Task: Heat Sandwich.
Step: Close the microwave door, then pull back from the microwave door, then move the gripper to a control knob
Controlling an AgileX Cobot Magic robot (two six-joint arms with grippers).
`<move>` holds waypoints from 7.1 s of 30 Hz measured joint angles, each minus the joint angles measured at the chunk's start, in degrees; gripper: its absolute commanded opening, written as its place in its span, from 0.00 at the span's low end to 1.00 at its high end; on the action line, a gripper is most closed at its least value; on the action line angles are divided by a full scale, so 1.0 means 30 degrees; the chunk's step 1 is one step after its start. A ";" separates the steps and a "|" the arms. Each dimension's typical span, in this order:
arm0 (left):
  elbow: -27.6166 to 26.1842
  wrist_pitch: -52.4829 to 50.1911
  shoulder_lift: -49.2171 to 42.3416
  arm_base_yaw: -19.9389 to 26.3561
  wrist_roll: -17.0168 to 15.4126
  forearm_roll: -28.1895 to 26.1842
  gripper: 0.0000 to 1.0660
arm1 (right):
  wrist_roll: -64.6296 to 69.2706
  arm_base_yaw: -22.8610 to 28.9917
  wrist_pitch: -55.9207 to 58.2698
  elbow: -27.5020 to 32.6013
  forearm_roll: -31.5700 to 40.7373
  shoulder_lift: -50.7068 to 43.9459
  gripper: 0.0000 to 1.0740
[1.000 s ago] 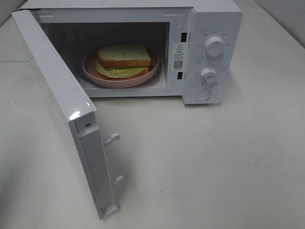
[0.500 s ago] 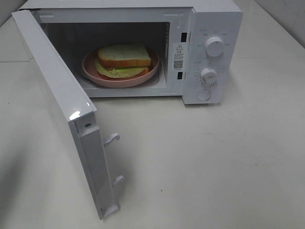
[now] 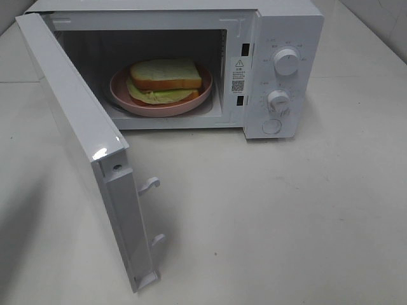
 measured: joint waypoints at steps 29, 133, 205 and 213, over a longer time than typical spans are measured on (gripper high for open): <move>-0.1432 -0.7086 0.7544 -0.2044 -0.5386 0.5901 0.00 | 0.0000 0.0000 0.0000 0.0000 0.0000 0.0000 0.69; -1.7571 0.0038 1.6062 -1.1383 -0.3782 0.1681 0.00 | 0.0000 0.0000 0.0000 0.0000 0.0000 0.0000 0.69; -1.1345 2.8151 -0.2120 0.0401 0.0879 -0.1929 0.94 | 0.0000 0.0000 0.0000 0.0000 0.0000 0.0000 0.69; -0.8671 2.9164 -0.5730 0.0611 0.1127 -0.1948 0.94 | 0.0000 0.0000 0.0000 0.0000 0.0000 0.0000 0.69</move>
